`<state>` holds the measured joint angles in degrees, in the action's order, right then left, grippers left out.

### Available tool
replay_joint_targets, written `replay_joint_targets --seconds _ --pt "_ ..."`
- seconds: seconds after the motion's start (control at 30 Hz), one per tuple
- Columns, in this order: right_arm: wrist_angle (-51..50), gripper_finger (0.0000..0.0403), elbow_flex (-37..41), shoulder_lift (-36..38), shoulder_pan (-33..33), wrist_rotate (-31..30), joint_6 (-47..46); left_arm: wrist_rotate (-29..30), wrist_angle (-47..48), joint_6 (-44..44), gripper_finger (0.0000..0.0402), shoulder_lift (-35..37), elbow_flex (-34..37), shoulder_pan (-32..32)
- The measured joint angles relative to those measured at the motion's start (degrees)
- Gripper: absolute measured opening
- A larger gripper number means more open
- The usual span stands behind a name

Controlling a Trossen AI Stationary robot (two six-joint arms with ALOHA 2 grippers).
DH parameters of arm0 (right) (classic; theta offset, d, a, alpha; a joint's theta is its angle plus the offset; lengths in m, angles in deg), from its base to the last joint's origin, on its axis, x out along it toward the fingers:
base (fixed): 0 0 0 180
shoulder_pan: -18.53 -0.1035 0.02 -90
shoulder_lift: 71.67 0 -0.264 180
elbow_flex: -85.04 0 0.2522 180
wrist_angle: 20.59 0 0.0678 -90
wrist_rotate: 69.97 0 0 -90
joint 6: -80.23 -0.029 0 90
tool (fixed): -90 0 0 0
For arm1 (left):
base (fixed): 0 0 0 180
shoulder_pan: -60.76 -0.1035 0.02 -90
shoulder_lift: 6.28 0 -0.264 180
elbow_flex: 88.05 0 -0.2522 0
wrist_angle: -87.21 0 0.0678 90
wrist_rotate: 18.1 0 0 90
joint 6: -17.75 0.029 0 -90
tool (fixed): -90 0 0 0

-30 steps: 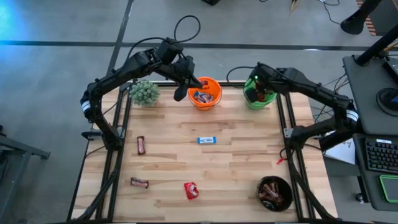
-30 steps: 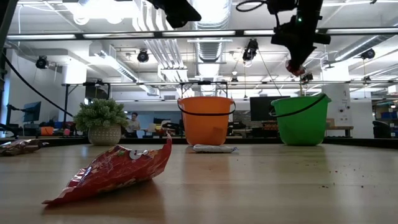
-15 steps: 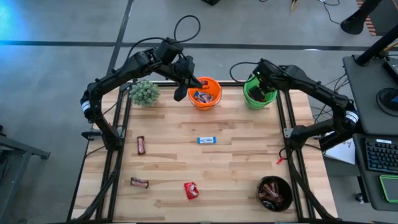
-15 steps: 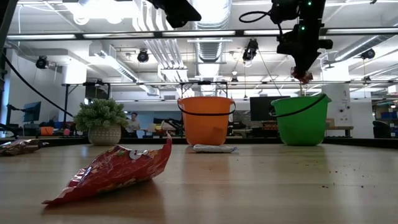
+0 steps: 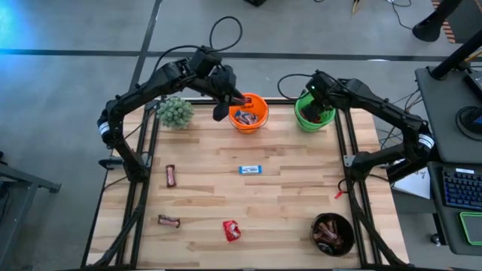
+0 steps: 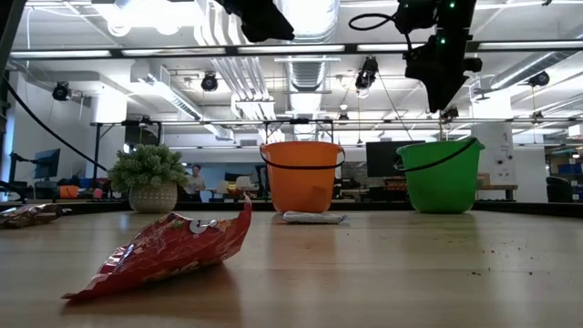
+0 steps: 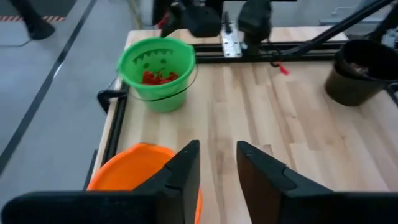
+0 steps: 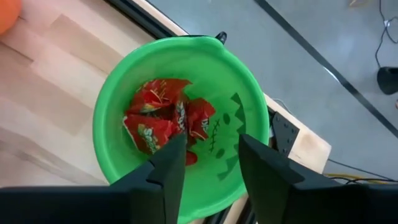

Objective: Organize candy in baskets
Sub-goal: Put the white chocolate bar into the orange bucket

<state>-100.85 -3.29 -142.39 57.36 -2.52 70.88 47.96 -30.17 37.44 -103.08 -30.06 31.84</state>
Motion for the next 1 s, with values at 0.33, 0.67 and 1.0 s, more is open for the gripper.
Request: replay_joint_targets --seconds 0.33,0.67,1.0 --pt "2.6 0.0160 0.0 0.0 0.0 0.0 4.1 1.1 14.0 -1.4 0.0113 0.0 0.0 0.0" --pt "6.3 0.0160 0.0 0.0 0.0 0.0 7.2 6.0 25.3 -4.3 0.0113 -0.2 0.0 0.0" --pt "8.5 0.0160 0.0 0.0 0.1 0.0 8.9 5.4 28.5 -7.3 0.0114 -3.3 0.1 0.1"
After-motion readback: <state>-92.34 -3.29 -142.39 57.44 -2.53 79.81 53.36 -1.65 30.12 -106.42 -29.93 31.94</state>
